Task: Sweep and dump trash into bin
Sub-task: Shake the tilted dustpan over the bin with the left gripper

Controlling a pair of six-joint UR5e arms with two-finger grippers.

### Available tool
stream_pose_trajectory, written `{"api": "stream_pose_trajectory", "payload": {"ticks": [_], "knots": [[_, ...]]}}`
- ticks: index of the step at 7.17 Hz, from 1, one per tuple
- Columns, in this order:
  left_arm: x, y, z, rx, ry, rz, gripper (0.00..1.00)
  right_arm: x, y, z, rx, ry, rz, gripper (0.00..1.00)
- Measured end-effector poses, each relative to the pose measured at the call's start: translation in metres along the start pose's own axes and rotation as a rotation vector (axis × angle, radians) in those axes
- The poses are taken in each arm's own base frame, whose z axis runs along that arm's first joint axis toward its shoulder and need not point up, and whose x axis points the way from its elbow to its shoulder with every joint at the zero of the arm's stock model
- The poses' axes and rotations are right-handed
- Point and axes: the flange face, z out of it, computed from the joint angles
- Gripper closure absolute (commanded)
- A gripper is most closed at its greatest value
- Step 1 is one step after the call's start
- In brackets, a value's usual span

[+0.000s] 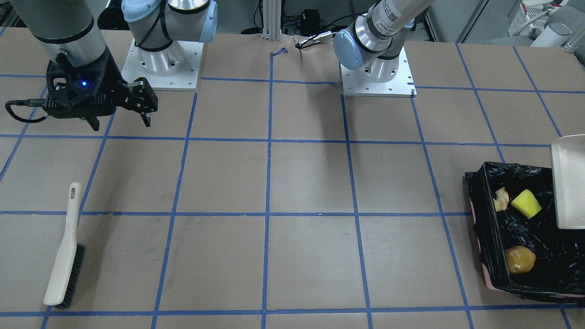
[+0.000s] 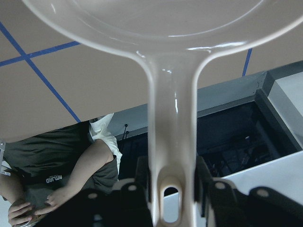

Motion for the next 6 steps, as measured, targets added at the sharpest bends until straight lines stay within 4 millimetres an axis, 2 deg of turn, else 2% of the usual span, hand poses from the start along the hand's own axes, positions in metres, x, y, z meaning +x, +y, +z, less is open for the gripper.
{"api": "stream_pose_trajectory", "payload": {"ticks": [3, 6], "knots": [[-0.002, 0.0, -0.002, 0.008, -0.025, 0.007, 1.0, 0.005, 0.004, -0.001, -0.027, 0.063, 0.009, 0.0], [-0.006, -0.003, -0.014, 0.09, -0.15, -0.021, 1.0, -0.003, 0.006, -0.007, 0.005, -0.016, 0.009, 0.0]]}}
